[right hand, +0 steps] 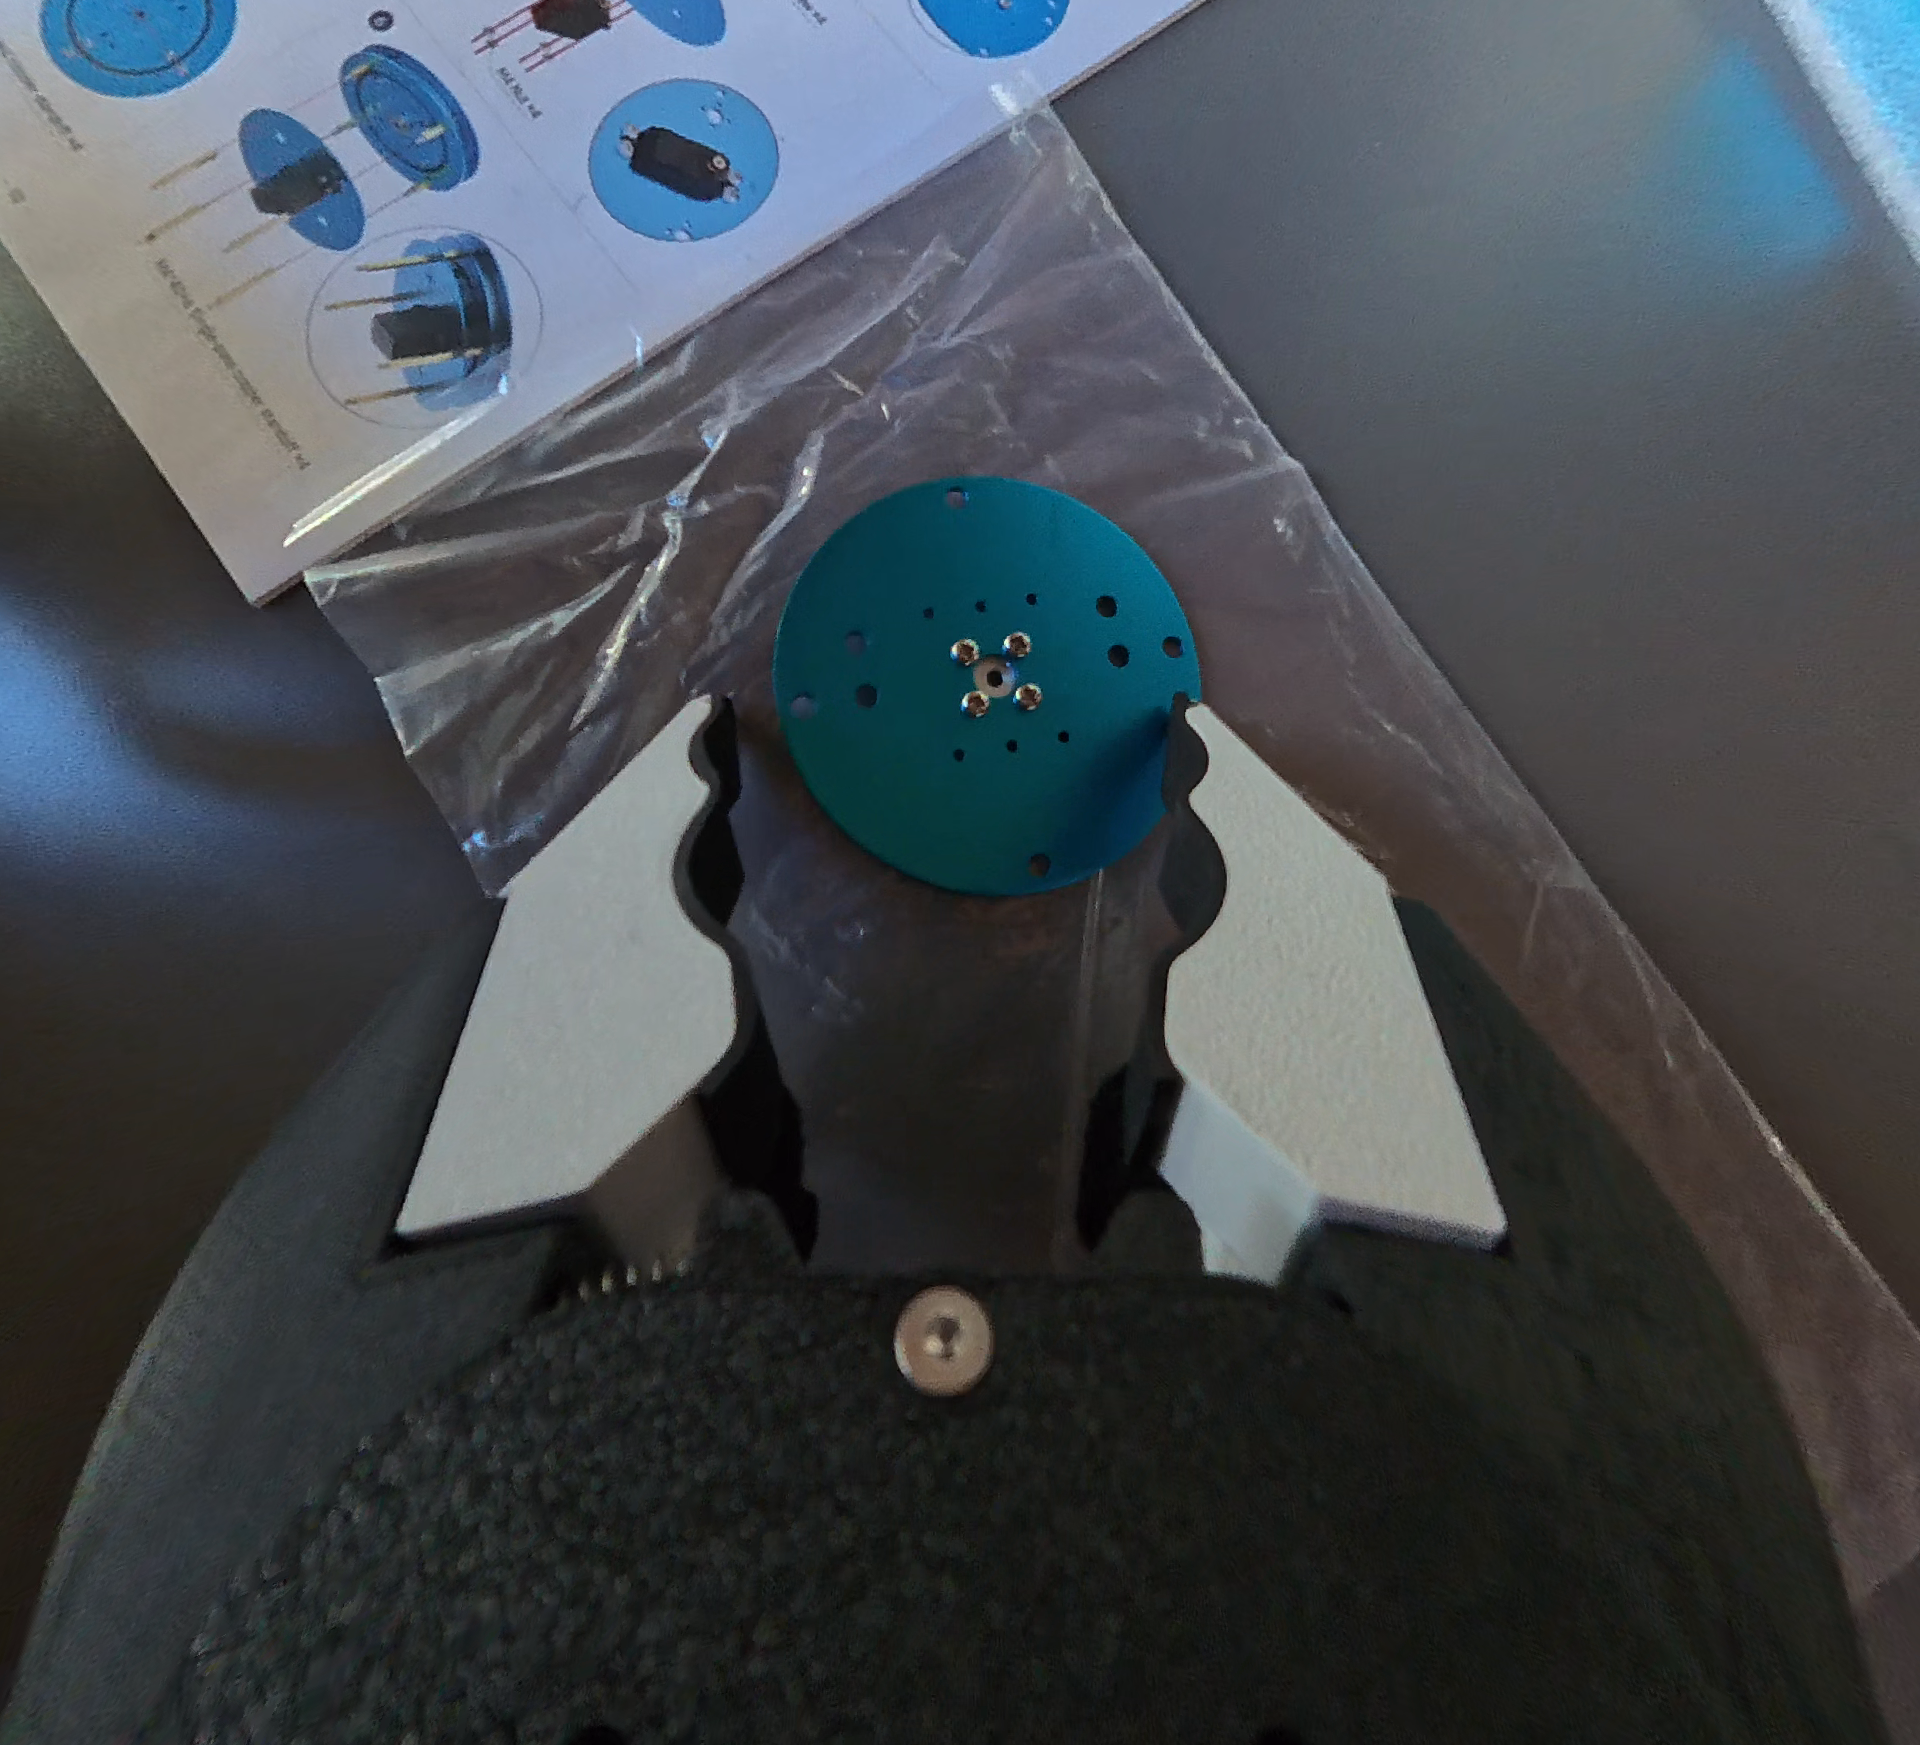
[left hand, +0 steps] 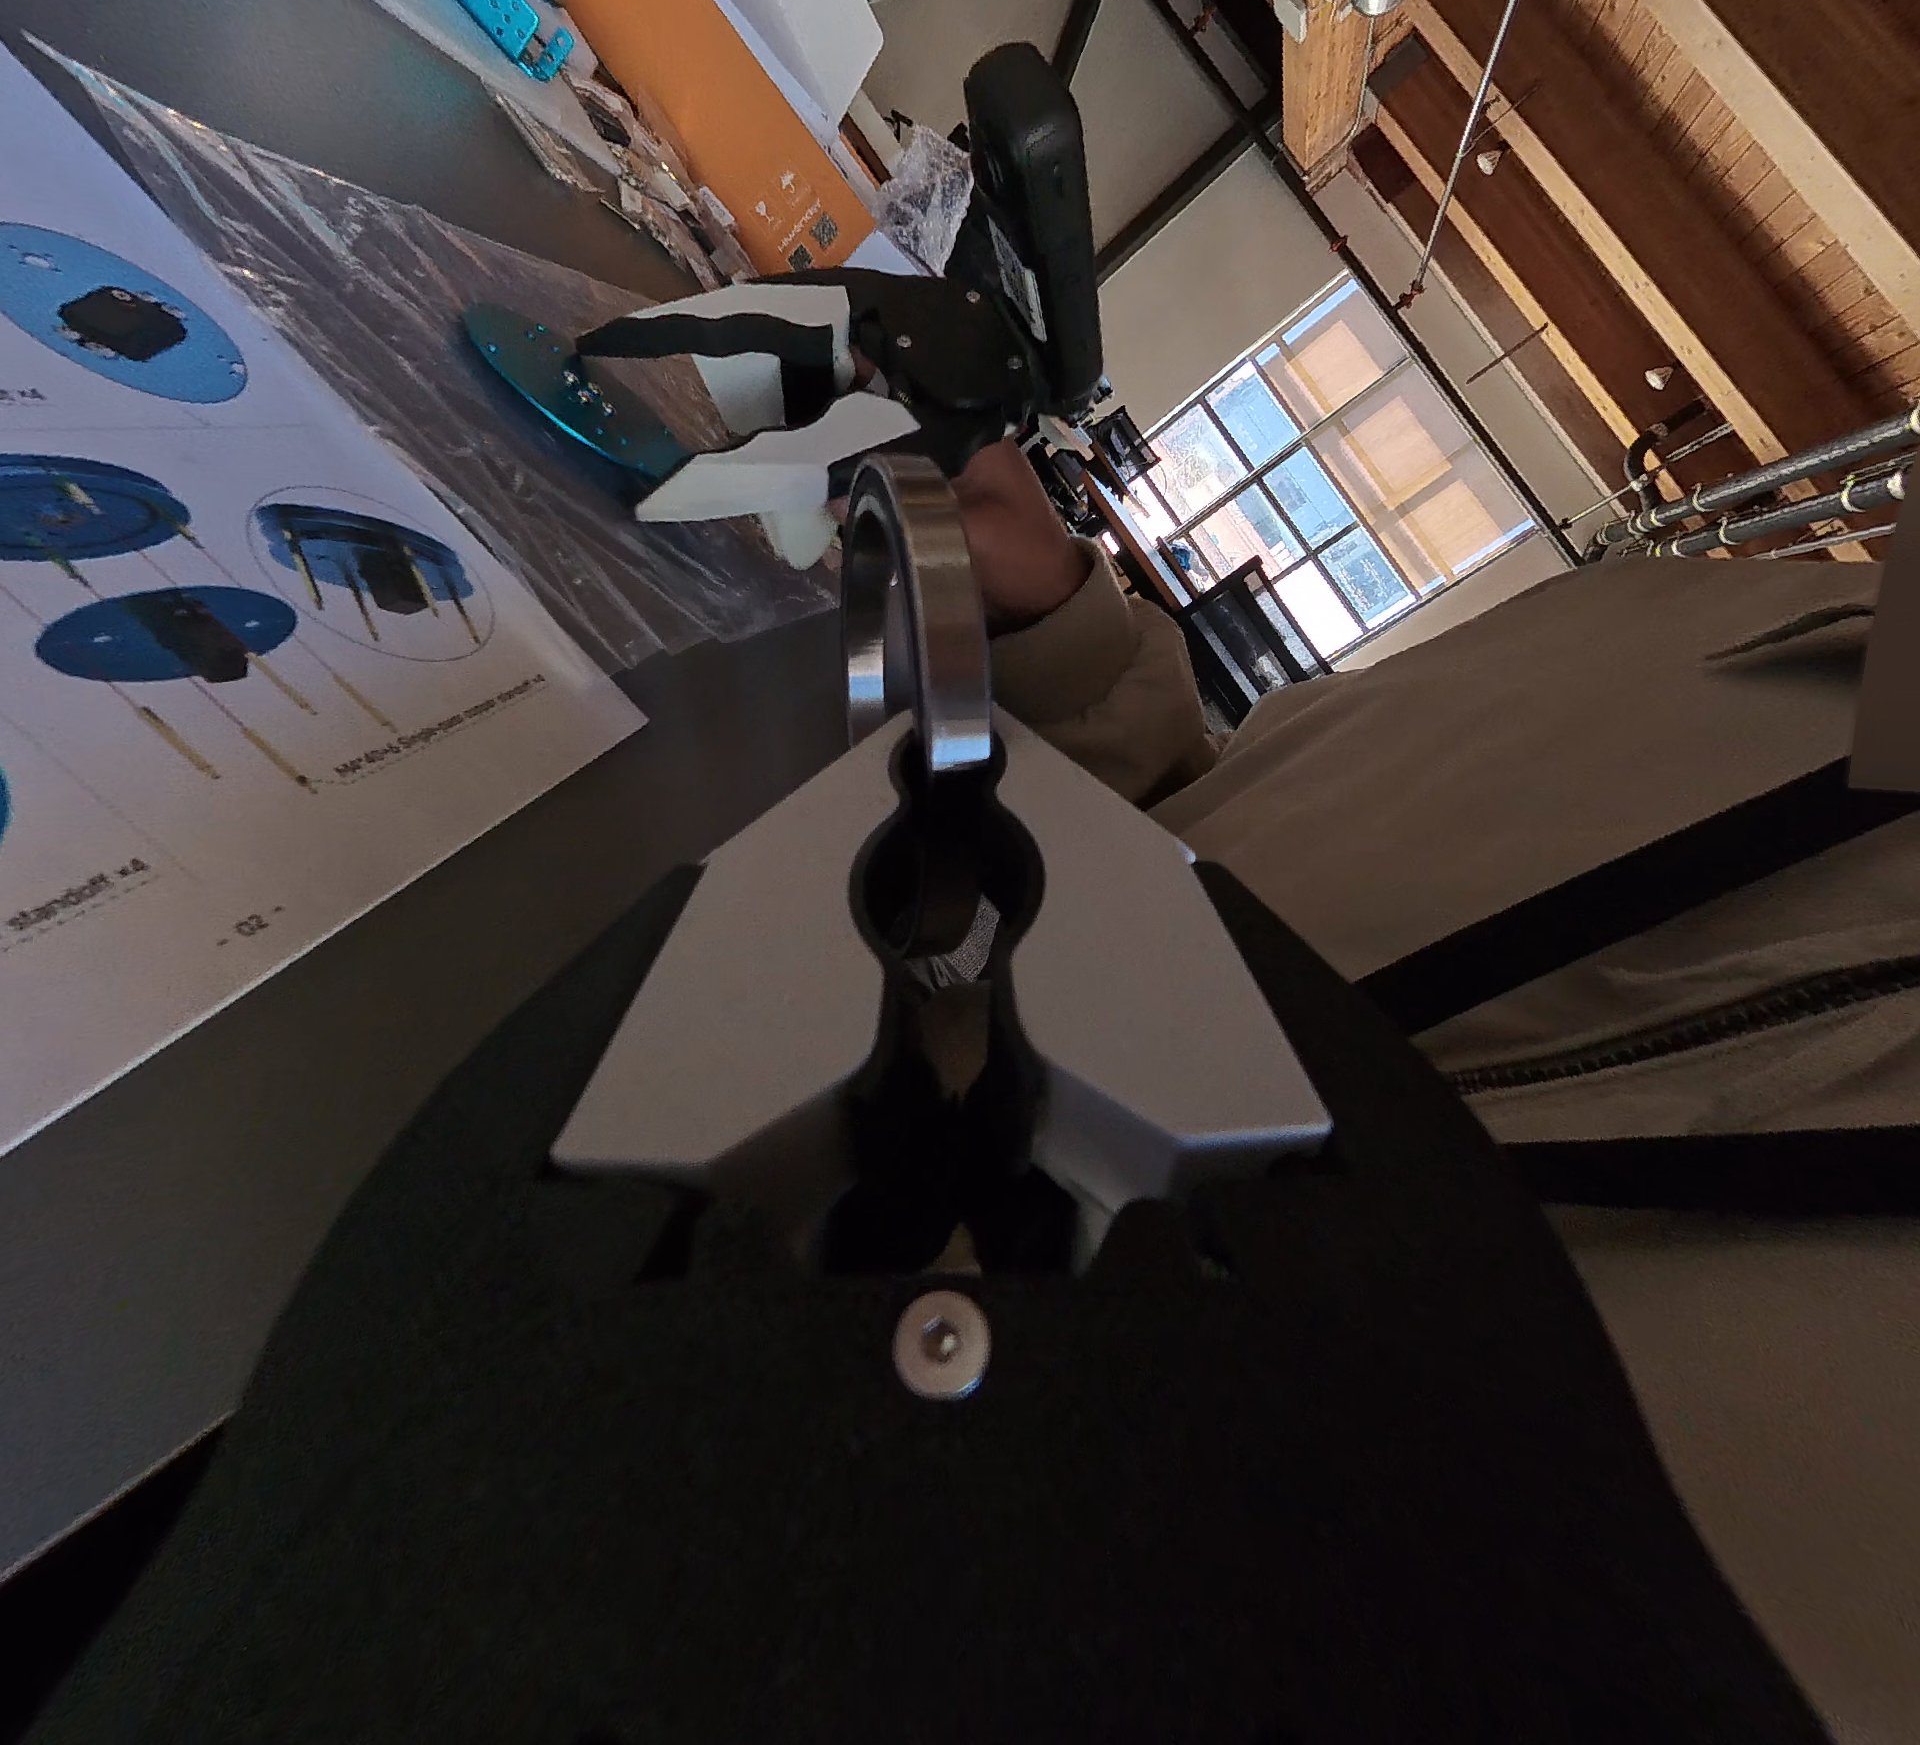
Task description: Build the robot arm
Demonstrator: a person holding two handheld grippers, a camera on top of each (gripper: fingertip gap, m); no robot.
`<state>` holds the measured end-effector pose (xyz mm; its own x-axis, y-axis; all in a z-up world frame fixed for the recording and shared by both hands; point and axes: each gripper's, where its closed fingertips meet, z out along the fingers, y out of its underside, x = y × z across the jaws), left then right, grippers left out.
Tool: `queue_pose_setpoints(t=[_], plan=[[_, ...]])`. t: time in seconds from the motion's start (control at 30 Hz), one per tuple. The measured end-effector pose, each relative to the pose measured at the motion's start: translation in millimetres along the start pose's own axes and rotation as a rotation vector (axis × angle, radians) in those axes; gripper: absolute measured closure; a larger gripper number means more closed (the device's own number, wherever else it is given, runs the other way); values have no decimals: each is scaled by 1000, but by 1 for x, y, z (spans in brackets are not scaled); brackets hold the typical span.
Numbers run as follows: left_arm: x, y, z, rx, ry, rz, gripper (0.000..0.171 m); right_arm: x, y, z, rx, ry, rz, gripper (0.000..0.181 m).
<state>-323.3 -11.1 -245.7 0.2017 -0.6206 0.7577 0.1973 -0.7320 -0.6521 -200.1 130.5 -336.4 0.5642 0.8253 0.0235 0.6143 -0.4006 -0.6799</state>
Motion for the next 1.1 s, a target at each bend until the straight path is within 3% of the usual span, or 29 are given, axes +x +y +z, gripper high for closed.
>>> queue_pose_setpoints(t=[0.23, 0.33, 0.4, 0.47, 0.53, 0.6, 0.67, 0.9, 1.1], plan=[[0, -1, 2, -3, 10, -4, 167, 1, -2, -4, 18, -72, 18, 104], [-3, -6, 5, 1, 24, -28, 168, -6, -21, -21, 111, -116, 4, 104], [-4, -11, 10, -2, 35, -37, 168, -24, -40, -38, 222, -235, 19, 110], [-2, -17, 16, -14, 46, -28, 167, -53, -55, -59, 309, -448, 87, 113], [1, -22, 22, -23, 51, -25, 167, -77, -61, -72, 314, -607, 161, 116], [5, -26, 29, -24, 54, -25, 167, -96, -64, -76, 309, -648, 173, 127], [6, -30, 33, -18, 43, -23, 167, -108, -66, -77, 331, -585, 138, 136], [-4, -41, 57, 7, 58, -95, 167, -85, -57, -64, 374, -221, 218, 166], [-20, -35, 95, -122, 7, -103, 167, -56, -27, -66, 247, -136, 380, 169]])
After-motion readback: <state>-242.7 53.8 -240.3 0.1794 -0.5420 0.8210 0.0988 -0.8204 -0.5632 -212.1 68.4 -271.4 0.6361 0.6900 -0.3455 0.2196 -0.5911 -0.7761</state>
